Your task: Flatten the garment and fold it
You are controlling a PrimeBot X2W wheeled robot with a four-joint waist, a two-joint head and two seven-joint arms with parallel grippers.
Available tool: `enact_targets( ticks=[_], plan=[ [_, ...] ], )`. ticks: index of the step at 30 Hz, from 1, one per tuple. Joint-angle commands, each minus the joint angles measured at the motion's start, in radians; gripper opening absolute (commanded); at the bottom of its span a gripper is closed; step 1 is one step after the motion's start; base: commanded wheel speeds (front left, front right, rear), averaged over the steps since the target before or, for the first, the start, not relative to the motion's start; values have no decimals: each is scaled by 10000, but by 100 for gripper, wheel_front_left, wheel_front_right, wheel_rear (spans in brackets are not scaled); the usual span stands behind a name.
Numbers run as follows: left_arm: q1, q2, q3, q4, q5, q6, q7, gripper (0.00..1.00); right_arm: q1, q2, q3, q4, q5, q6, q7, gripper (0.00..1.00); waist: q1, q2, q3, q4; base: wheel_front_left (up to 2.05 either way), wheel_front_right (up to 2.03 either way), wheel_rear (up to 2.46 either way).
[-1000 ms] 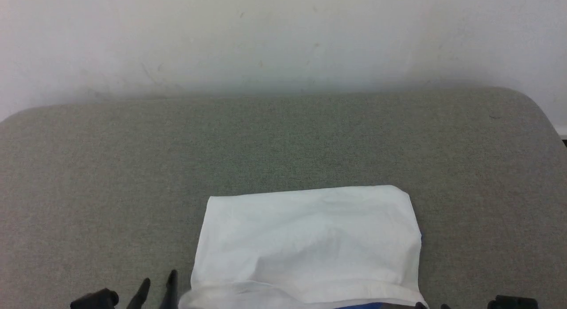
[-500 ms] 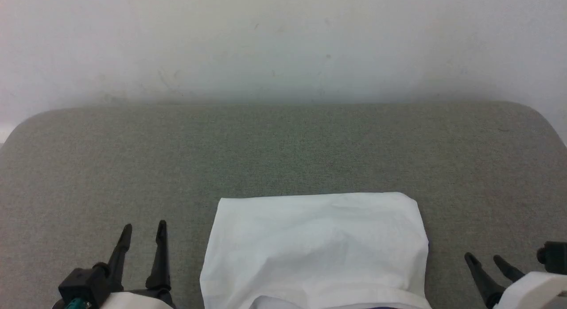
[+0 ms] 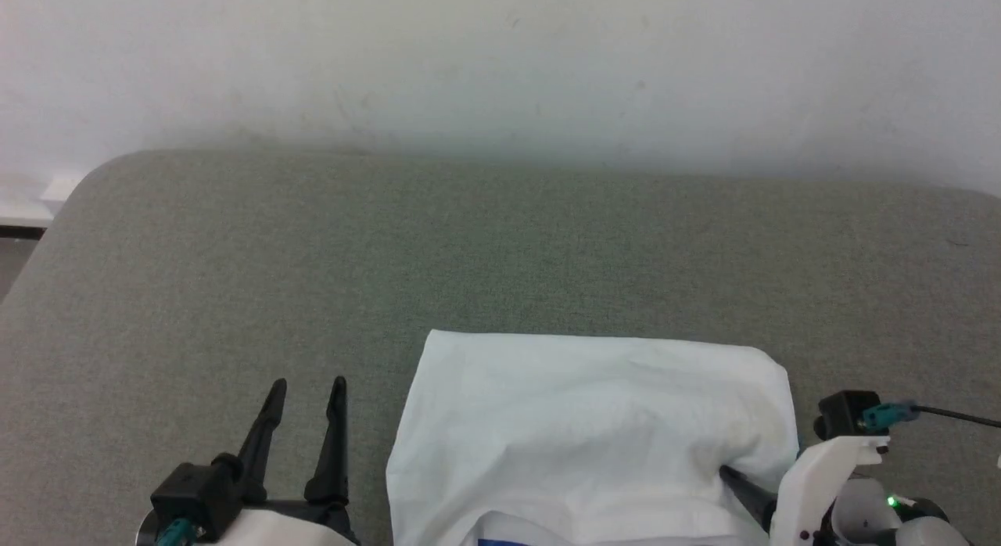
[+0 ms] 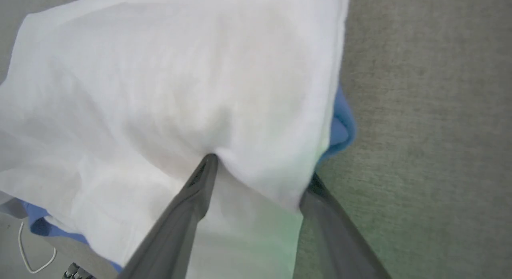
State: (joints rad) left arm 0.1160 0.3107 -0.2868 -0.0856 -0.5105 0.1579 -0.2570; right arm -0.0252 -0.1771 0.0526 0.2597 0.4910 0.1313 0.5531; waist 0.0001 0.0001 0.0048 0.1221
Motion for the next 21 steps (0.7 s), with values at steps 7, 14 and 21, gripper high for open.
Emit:
enact_targets(
  ticks=[7, 14, 21],
  plan=[
    [-312, -109, 39, 122, 182, -220, -47, 100, -848, 288, 933, 2268, 510, -6, 355, 100, -1, -1, 224, 209, 0, 0, 0],
    [-209, -87, 98, 229, 260, -264, -47, 100, -1120, 232, 1678, 2583, 1140, -6, 438, 0, -1, -1, 66, 120, 0, 0, 0],
    [-43, 21, 82, 222, 371, -202, -47, 100, -858, -411, 1491, 1223, 1304, -6, -644, 0, -1, -1, -258, -51, 0, 0, 0]
  ],
)
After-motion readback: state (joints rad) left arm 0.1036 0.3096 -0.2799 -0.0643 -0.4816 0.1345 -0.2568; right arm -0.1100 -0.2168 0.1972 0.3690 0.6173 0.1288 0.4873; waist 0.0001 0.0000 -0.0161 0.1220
